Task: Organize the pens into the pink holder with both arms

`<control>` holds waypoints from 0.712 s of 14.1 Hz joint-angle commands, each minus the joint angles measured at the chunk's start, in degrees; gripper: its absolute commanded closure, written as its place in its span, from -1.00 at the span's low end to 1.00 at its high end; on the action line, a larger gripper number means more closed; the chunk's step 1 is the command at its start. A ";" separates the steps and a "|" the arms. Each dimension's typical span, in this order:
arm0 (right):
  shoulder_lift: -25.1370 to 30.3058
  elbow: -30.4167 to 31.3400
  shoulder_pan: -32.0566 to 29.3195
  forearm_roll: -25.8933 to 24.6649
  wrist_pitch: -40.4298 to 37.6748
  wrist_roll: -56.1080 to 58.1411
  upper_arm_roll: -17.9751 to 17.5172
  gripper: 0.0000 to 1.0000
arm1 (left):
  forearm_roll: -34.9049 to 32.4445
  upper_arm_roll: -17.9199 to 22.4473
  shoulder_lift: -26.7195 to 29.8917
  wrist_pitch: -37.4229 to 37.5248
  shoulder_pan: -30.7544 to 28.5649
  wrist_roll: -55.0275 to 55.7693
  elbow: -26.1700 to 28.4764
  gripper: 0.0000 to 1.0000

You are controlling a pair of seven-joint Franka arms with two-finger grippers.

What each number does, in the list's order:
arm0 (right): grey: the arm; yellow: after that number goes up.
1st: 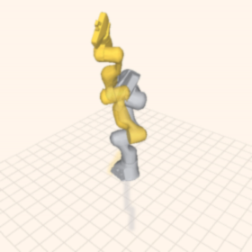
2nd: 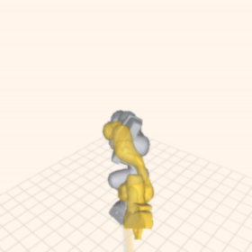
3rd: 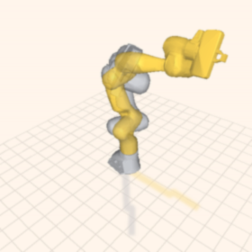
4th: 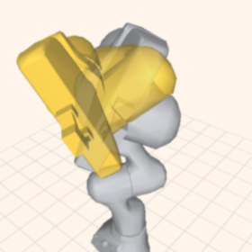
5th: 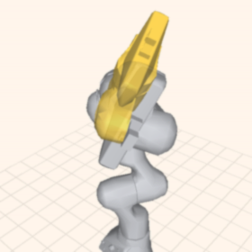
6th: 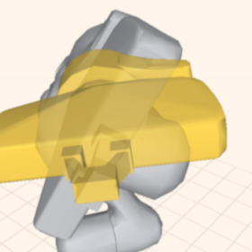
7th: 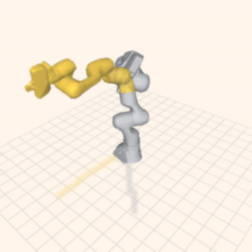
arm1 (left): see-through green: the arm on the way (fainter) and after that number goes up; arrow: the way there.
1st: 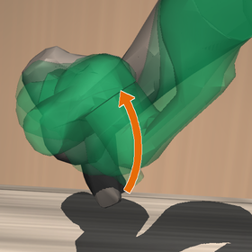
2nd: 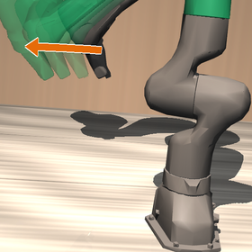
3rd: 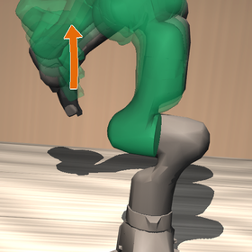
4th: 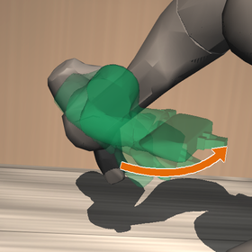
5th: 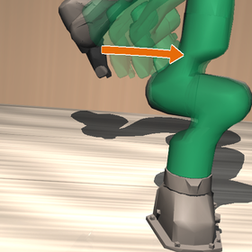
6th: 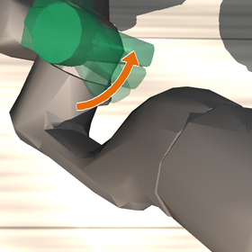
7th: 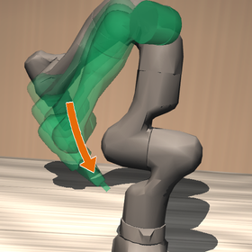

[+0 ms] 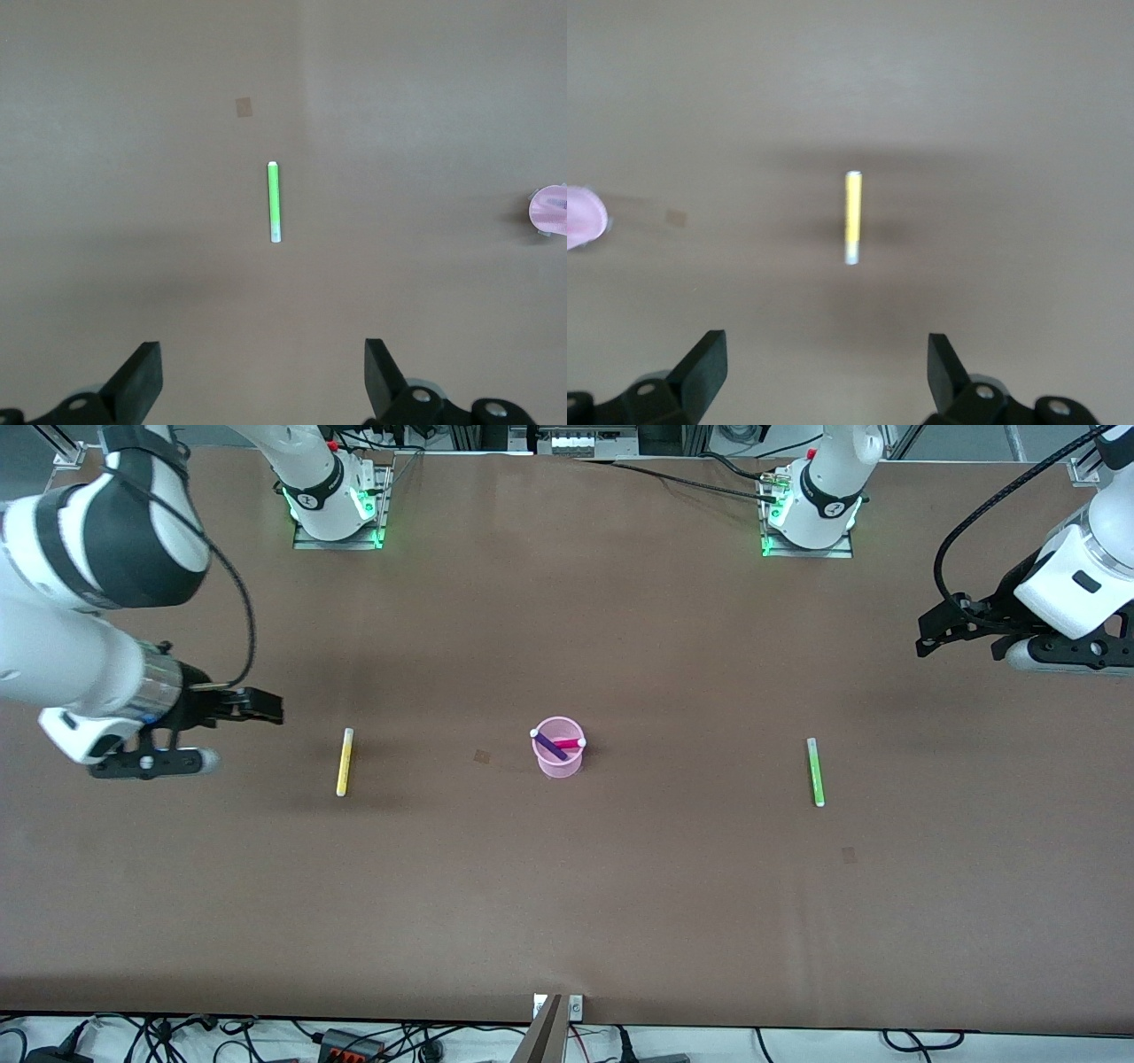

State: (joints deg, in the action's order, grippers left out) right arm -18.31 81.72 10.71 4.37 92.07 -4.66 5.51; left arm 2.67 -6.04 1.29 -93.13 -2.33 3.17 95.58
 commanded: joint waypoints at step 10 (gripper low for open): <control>6.27 -4.03 -10.88 -4.44 -1.37 5.10 -4.79 -1.00 | -3.37 -0.37 -0.32 2.42 0.05 0.00 -1.54 -1.00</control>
State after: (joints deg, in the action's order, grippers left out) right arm -13.40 76.90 2.78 2.59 91.39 -0.48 4.94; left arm 1.30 -6.10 1.29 -92.43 -2.31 3.17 95.54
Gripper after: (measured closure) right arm 0.000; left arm 0.000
